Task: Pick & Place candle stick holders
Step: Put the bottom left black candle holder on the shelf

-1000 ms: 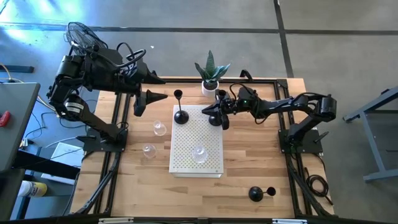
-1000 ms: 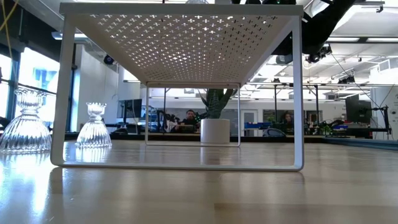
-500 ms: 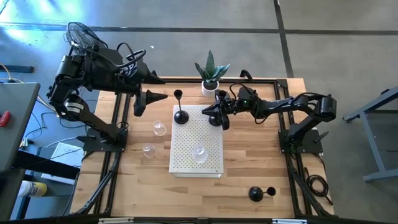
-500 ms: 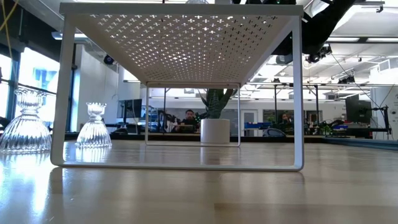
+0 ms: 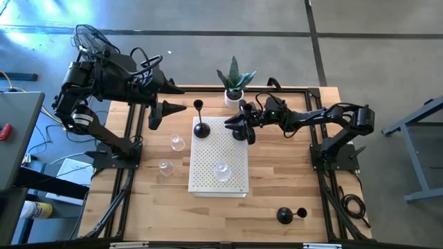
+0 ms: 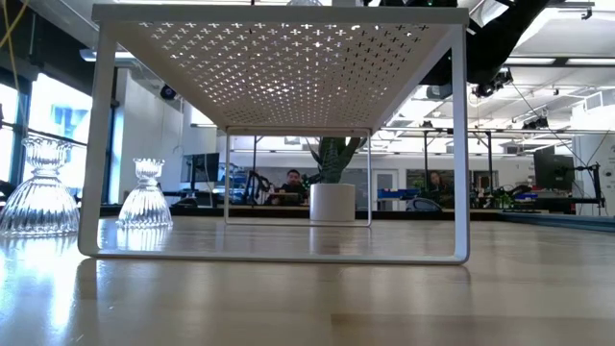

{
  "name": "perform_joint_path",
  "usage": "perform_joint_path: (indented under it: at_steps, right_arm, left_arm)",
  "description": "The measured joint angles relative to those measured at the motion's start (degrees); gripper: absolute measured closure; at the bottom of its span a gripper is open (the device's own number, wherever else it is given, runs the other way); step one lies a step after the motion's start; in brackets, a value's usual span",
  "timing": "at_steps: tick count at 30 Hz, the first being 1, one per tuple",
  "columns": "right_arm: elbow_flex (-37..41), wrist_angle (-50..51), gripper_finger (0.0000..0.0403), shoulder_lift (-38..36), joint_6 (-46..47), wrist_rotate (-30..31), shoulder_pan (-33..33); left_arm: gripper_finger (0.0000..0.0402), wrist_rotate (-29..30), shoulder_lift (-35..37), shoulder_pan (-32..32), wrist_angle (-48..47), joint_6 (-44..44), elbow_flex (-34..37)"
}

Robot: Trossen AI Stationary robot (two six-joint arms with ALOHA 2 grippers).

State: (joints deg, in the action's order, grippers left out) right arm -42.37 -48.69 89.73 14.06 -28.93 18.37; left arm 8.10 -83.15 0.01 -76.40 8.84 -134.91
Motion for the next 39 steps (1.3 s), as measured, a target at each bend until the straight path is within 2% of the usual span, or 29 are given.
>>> perform_joint_path:
  at_steps: [6, 11, 27, 39]
  right_arm:
    - [0.0, 0.0, 0.0273, 0.0, -0.1, 0.0, 0.0]
    - [0.0, 0.0, 0.0260, 0.0, -1.2, -0.1, 0.0]
    - [0.0, -0.1, 0.0258, -0.9, -1.4, -1.7, 0.5]
    - [0.0, 13.0, 0.0258, -9.0, -5.1, -4.5, 2.1]
  left_arm:
    - [0.0152, 0.0, 0.0, 0.0, 0.0, 0.0, 0.0]
    - [0.0152, 0.0, 0.0, 0.0, 0.0, 0.0, 0.0]
    - [0.0152, -0.4, 0.0, 0.0, -0.1, 0.0, 0.0]
    - [0.0152, -1.1, 0.0, 0.0, -0.8, -0.7, 0.0]
